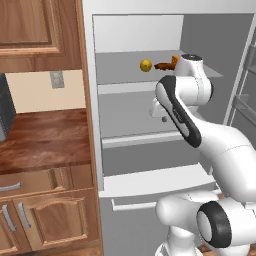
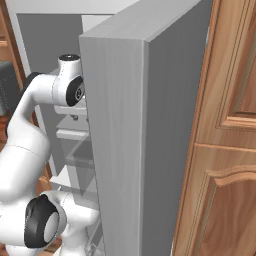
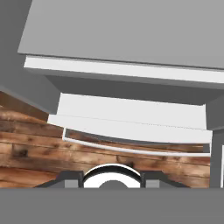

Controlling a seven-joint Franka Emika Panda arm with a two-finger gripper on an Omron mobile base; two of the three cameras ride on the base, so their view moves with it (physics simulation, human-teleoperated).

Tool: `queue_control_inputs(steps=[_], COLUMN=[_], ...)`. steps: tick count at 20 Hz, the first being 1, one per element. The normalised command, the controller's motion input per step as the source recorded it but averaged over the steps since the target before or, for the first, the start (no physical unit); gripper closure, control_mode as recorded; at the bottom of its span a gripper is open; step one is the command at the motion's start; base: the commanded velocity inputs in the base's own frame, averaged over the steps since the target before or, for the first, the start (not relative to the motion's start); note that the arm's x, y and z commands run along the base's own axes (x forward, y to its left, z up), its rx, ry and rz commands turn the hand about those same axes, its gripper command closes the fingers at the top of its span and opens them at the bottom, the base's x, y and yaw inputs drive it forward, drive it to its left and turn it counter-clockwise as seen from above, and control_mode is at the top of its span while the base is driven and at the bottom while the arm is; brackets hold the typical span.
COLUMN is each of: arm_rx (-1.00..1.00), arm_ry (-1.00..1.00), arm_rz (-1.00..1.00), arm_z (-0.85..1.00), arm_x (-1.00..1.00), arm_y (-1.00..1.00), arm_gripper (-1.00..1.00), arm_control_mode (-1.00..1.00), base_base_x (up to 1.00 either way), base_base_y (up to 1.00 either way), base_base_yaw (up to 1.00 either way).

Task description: Take the cheese, chicken drumstick, and lemon from the fridge and place them on the plate on the dining counter to create an appetizer plate.

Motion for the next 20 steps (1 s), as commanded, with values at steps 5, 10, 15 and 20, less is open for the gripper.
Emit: queue_control_inputs(steps=[5,10,15,20], arm_rx=[0.00,0.00,0.00,0.00], arm_ry=[-0.08,-0.21,-0.27,-0.21], arm_rz=[0.00,0.00,-0.01,-0.03], arm_z=[0.00,0.16,0.37,0.53], arm_x=[-0.18,-0.37,-0.24,-0.03], arm_y=[0.00,0.00,0.05,0.12], arm_gripper=[-1.00,-1.00,-1.00,-1.00], arm_control_mode=[-1.00,-1.00,-1.00,-1.00], base_base_x=[0.00,0.00,0.00,0.00], base_base_y=[0.00,0.00,0.00,0.00], base_base_yaw=[0.00,0.00,0.00,0.00])
